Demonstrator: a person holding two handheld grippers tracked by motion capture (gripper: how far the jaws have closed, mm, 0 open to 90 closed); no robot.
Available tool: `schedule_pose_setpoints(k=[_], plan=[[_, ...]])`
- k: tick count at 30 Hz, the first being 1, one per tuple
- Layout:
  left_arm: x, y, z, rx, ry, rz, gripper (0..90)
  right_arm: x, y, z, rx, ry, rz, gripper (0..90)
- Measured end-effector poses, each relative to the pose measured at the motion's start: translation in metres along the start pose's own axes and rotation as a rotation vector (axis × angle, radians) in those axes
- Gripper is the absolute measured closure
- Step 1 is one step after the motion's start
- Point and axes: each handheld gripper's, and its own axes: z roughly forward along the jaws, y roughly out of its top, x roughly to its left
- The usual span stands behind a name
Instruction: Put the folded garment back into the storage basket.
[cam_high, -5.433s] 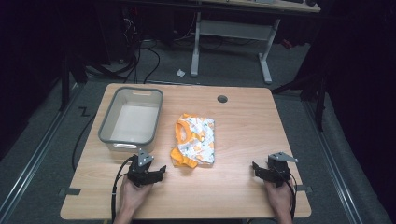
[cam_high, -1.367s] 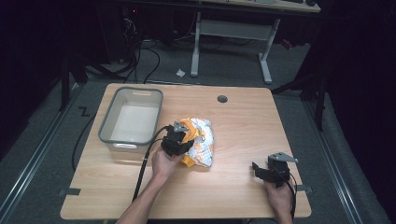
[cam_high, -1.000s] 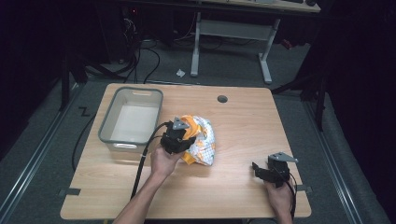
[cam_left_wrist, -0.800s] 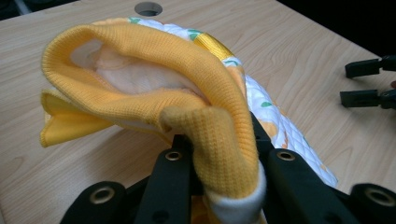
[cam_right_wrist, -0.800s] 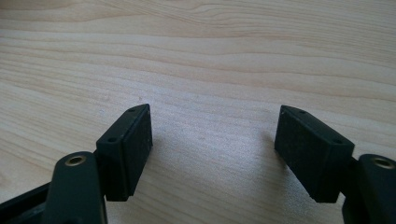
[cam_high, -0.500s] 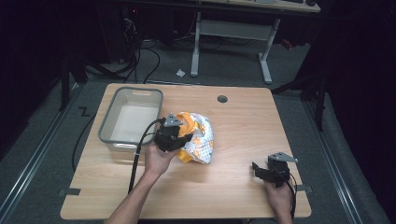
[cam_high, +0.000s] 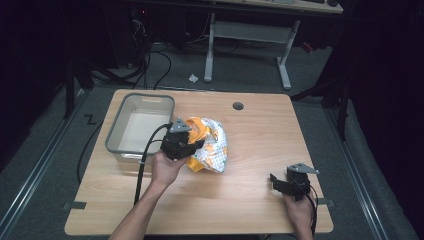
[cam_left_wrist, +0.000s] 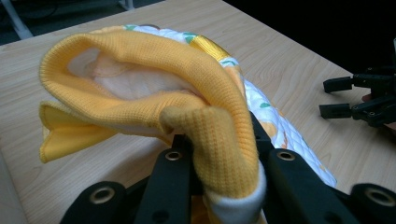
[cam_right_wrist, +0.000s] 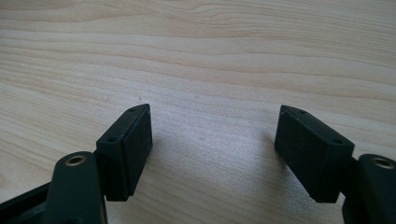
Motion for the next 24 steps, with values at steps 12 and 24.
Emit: schedule_pose_setpoints(k=[12, 24], plan=[[0.008, 0.002, -0.008, -0.005, -0.004, 0.000, 77.2, 0.000, 0.000, 0.000, 0.001, 0.000, 0.005, 28.1], [0.017, 0.011, -0.028, -0.033, 0.015, 0.001, 77.2, 0.000, 0.000, 0.000, 0.002, -0.001, 0.004, 28.1]])
